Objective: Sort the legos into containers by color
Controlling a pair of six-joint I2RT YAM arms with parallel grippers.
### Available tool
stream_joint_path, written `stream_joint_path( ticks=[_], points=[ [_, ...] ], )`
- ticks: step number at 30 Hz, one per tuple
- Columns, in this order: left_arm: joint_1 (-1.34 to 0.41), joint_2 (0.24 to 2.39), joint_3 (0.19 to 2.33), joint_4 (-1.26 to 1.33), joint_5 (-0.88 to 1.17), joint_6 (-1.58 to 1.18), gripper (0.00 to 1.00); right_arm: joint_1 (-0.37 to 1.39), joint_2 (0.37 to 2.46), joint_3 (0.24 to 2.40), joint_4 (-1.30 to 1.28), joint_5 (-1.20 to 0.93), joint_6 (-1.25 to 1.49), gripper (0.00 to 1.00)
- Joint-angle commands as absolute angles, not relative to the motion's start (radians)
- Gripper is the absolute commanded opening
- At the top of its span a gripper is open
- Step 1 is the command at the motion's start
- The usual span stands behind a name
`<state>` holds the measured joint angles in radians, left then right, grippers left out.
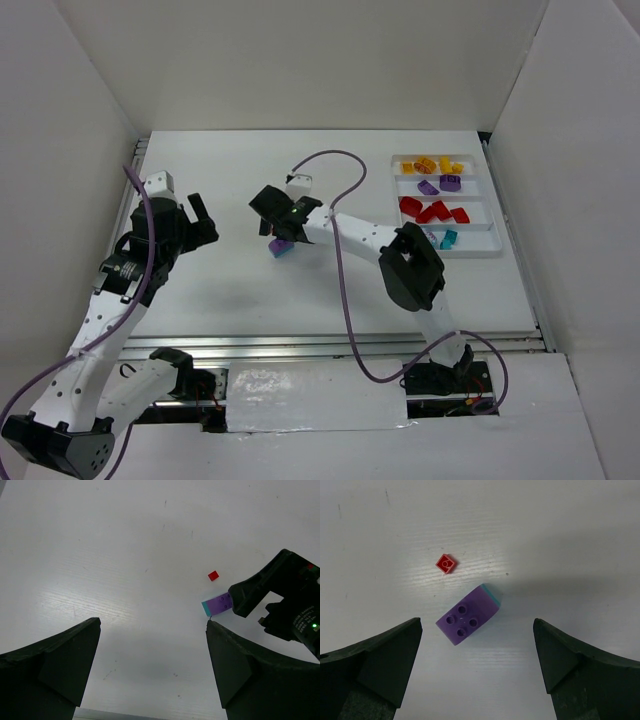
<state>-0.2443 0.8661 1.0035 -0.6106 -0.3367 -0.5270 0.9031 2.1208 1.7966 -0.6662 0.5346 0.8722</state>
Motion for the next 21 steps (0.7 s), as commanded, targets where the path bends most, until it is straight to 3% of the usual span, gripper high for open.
stream_joint_path(
  ticks=[1,18,21],
  points=[
    [-0.239,0.854,1.026,-0.572,-0.311,-0.515,0.99,0.937,2.152,1.826,-0.69,0.617,0.991,1.0],
    [-0.239,0.839,1.023,-0.566,-0.296,-0.508,1.0,0.94,2.261,1.819,-0.603,0.555,1.055,0.85],
    [-0.239,0.839,1.023,-0.568,-0.295,-0.506,1.0,0.939,2.255,1.802,-0.574,0.548,1.052,0.73]
  ],
)
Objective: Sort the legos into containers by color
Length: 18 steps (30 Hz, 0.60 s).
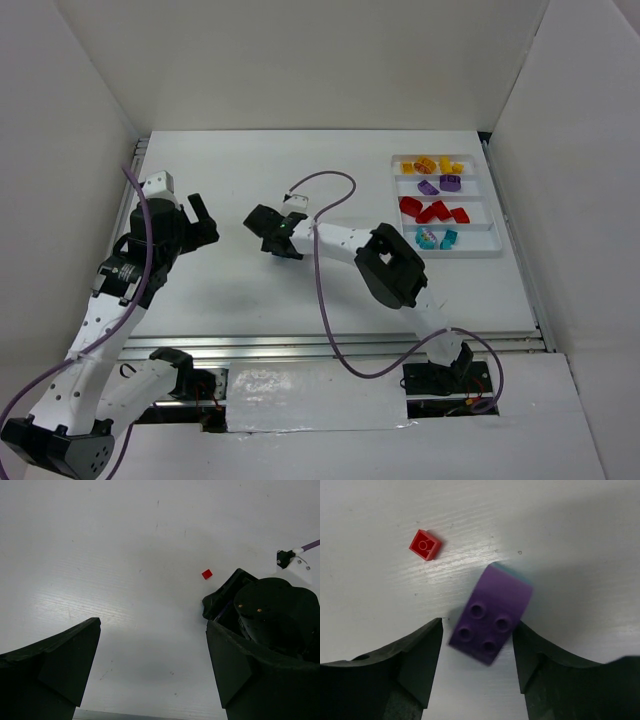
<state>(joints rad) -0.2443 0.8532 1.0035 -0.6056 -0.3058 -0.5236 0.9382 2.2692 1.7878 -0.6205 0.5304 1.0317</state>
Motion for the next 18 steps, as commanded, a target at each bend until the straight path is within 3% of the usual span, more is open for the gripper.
stream_joint_path(
  ticks=[1,4,5,6,7,8,14,18],
  points=[
    [-0.239,0.839,1.023,-0.566,-0.295,-0.506,0.99,0.939,2.252,1.789,-0.568,0.546,1.049,0.63],
    [-0.239,0.839,1.023,-0.566,-0.295,-0.506,1.0,0.939,2.23,1.767,-0.552,0.551,1.045,0.47],
    [-0.239,0.839,1.023,-0.565,-0.295,-0.505,1.0,0.94,2.215,1.747,-0.543,0.551,1.042,0.28],
    [-0.239,0.839,1.023,-0.565,-0.293,-0.505,1.0,0.94,2.206,1.738,-0.537,0.552,1.04,0.22],
    [-0.239,0.839,1.023,-0.565,-0.293,-0.505,1.0,0.94,2.182,1.712,-0.526,0.551,1.025,0.04],
    [-0.239,0.839,1.023,-0.565,-0.293,-0.505,1.0,0.94,2.162,1.692,-0.491,0.548,1.011,0.0],
    [-0.241,0.842,1.02,-0.56,-0.287,-0.5,0.99,0.92,1.924,1.384,-0.151,0.465,0.754,0.0],
    [-0.242,0.844,1.002,-0.523,-0.148,-0.476,0.99,0.884,1.72,1.119,0.056,0.225,0.515,0.0]
  ],
)
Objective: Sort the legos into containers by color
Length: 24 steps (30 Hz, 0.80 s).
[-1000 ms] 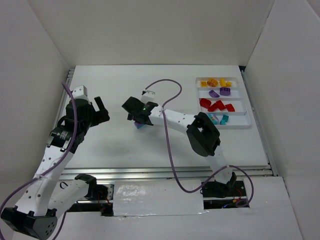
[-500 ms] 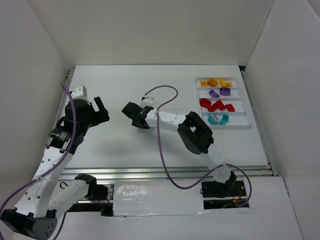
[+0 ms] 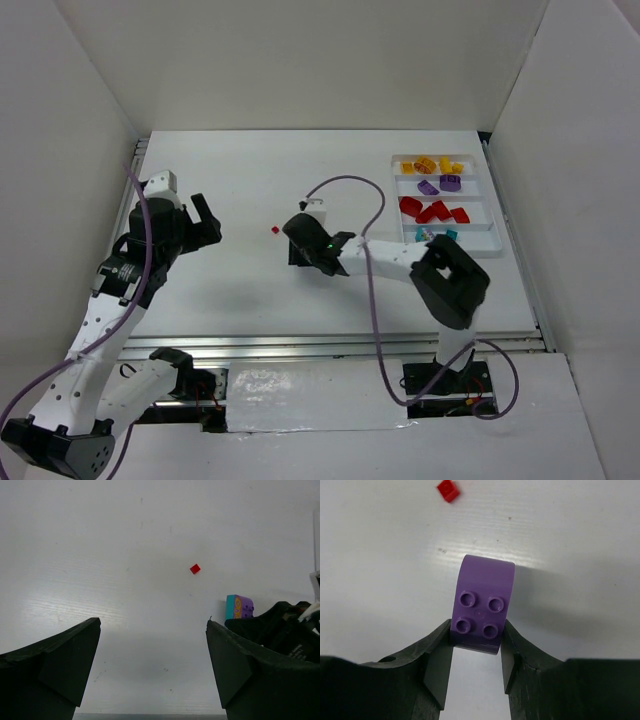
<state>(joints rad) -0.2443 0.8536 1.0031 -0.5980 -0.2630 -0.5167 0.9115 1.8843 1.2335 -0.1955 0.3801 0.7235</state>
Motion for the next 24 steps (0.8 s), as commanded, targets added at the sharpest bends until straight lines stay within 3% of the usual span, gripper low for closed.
stream_joint_path(
  ticks=[1,6,10,14,24],
  points=[
    [-0.242,0.847,0.997,-0.506,-0.085,-0.451,1.0,0.862,1.627,1.077,0.13,0.16,0.485,0.0],
    [-0.244,0.896,0.983,-0.373,0.46,-0.408,0.99,0.75,1.297,0.811,0.29,-0.396,0.381,0.0],
    [-0.25,0.902,0.924,-0.104,0.831,-0.514,0.99,0.712,1.109,0.71,0.366,-0.609,0.373,0.0],
    [-0.307,0.89,0.839,0.145,0.931,-0.69,0.99,0.707,0.95,0.649,0.406,-0.759,0.382,0.0],
    [-0.483,0.885,0.818,0.299,0.933,-0.739,0.93,0.706,0.859,0.621,0.483,-0.824,0.449,0.0]
  ],
)
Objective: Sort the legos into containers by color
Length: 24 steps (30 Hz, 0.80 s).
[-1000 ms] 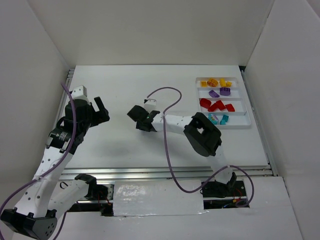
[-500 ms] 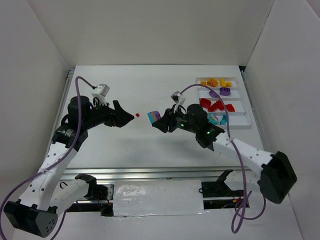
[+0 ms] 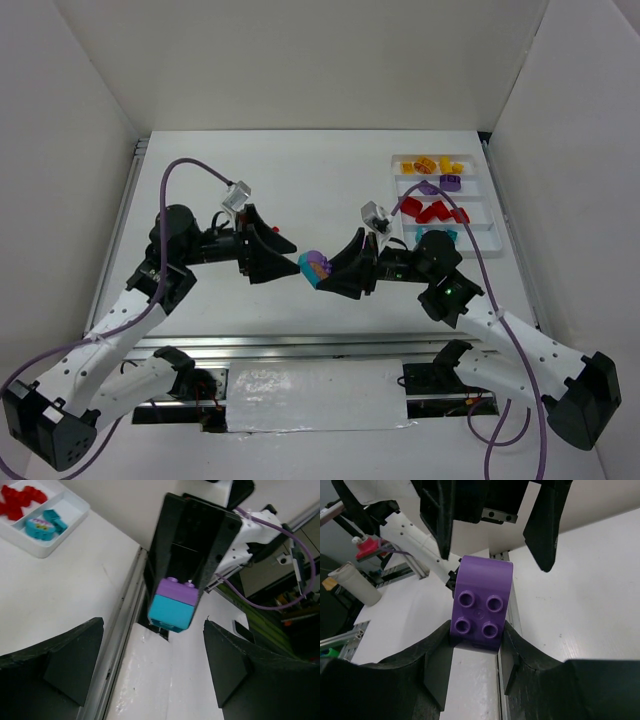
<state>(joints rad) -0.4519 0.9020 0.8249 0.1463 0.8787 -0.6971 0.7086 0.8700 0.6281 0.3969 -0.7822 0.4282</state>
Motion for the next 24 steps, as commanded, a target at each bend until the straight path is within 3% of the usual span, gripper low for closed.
stream_joint_path(
  ticks=[1,9,10,13,14,17,19,20,21,22,23,24],
  points=[
    [-0.492,0.879,0.815,0.323,0.933,-0.741,0.92,0.704,0.861,0.621,0.494,-0.828,0.454,0.0],
    [-0.571,0.908,0.816,0.353,0.917,-0.744,0.78,0.704,0.867,0.611,0.593,-0.839,0.514,0.0],
    [-0.577,0.917,0.815,0.363,0.916,-0.749,0.69,0.704,0.871,0.615,0.597,-0.842,0.521,0.0],
    [-0.597,0.933,0.821,0.38,0.904,-0.752,0.55,0.704,0.89,0.62,0.614,-0.854,0.534,0.0],
    [-0.604,0.937,0.828,0.382,0.902,-0.75,0.41,0.704,0.897,0.62,0.621,-0.856,0.538,0.0],
    [-0.609,0.959,0.847,0.373,0.897,-0.746,0.2,0.707,0.911,0.621,0.65,-0.862,0.557,0.0],
    [-0.609,0.974,0.862,0.332,0.875,-0.735,0.12,0.704,0.916,0.629,0.623,-0.867,0.543,0.0],
    [-0.609,0.979,0.88,0.315,0.865,-0.72,0.0,0.706,0.92,0.637,0.606,-0.871,0.538,0.02],
    [-0.609,0.989,0.89,0.267,0.859,-0.709,0.0,0.707,0.922,0.64,0.577,-0.88,0.522,0.08],
    [-0.609,0.994,0.902,0.243,0.851,-0.697,0.0,0.706,0.922,0.646,0.557,-0.89,0.511,0.46],
    [-0.611,0.999,0.926,0.218,0.845,-0.672,0.0,0.704,0.911,0.646,0.531,-0.881,0.5,0.64],
    [-0.609,1.005,0.937,0.174,0.845,-0.66,0.0,0.704,0.901,0.646,0.475,-0.867,0.467,0.73]
  ],
)
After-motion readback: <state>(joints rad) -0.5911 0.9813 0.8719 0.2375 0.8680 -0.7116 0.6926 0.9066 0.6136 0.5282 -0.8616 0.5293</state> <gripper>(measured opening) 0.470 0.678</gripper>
